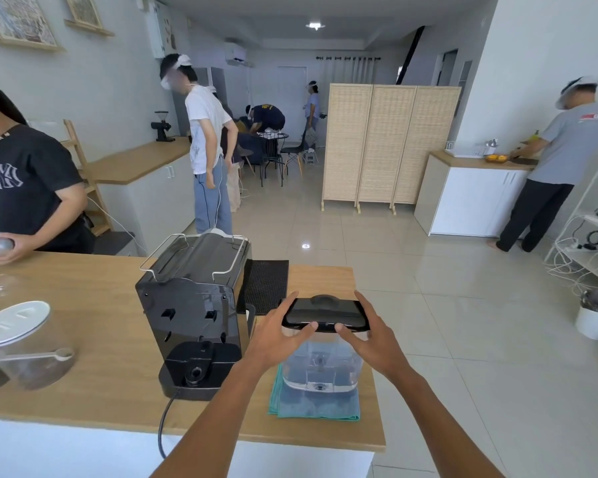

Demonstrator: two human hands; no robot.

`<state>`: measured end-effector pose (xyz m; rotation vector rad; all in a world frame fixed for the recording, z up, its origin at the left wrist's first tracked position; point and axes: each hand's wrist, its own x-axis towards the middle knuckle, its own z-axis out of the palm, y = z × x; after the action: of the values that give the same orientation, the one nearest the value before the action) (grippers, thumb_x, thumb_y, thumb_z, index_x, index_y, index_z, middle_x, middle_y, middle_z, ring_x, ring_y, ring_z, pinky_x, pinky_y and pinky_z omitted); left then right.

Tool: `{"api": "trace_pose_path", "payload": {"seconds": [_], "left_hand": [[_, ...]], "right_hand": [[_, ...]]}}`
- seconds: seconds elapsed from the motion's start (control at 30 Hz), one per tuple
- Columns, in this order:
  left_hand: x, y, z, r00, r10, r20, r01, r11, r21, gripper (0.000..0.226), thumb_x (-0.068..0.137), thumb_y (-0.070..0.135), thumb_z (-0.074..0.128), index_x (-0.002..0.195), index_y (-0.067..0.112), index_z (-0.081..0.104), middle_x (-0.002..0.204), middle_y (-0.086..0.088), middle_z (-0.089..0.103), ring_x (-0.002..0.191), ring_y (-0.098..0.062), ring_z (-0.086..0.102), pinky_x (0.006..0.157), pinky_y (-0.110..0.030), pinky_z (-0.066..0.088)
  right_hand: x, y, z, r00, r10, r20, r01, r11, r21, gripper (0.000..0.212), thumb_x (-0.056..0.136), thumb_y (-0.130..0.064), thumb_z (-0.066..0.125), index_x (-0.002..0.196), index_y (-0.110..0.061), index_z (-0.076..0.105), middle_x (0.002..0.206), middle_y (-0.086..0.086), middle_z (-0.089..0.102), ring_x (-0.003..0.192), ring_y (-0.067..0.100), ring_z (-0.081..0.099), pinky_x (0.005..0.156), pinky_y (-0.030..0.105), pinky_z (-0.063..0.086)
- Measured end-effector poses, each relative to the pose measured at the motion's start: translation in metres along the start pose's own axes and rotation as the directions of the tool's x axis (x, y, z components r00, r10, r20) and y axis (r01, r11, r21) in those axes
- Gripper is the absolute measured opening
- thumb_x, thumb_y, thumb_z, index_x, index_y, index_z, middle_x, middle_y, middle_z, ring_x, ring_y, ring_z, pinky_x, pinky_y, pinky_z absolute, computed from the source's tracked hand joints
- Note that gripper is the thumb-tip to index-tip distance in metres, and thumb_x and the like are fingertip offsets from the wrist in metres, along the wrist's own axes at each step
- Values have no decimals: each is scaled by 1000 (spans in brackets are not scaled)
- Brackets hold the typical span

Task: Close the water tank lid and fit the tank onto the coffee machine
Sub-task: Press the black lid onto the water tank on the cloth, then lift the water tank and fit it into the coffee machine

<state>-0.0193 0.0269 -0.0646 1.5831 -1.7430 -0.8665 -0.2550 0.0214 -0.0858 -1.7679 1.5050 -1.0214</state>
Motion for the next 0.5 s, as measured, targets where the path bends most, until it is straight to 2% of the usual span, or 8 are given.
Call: {"api": "trace_pose_path", "payload": {"seconds": [0.13,0.27,0.43,0.5], "left_hand": [[0,-2,-1,999,35,3,-35,999,-5,91,76,79,60,154,53,21,151,8,48,139,-17,42,113,-46,41],[1,-6,-3,997,67,35,-69,996,53,101,73,70,71,156,50,16,154,6,47,139,-19,44,112,-50,43],[4,-9,-2,996,87,18,-88,991,97,102,76,56,79,157,49,17,154,8,47,136,-19,46,109,-48,44],[4,-9,-1,995,102,1,-101,990,94,101,77,55,79,157,47,19,156,10,44,139,-19,43,111,-49,43]], "right_hand": [[-4,3,-4,998,-59,21,59,998,-11,113,65,-78,70,158,-43,17,140,-13,55,123,10,55,102,37,52],[-3,6,-3,997,-79,10,79,997,-20,113,64,-76,72,158,-41,19,136,-12,56,121,11,56,99,40,54],[-1,9,-3,997,-74,4,74,997,-9,113,60,-80,71,156,-46,22,135,-11,56,120,13,56,96,36,55],[0,9,-3,997,-76,-5,76,997,1,111,61,-78,73,155,-47,24,133,-15,56,119,12,57,95,30,55]]}}
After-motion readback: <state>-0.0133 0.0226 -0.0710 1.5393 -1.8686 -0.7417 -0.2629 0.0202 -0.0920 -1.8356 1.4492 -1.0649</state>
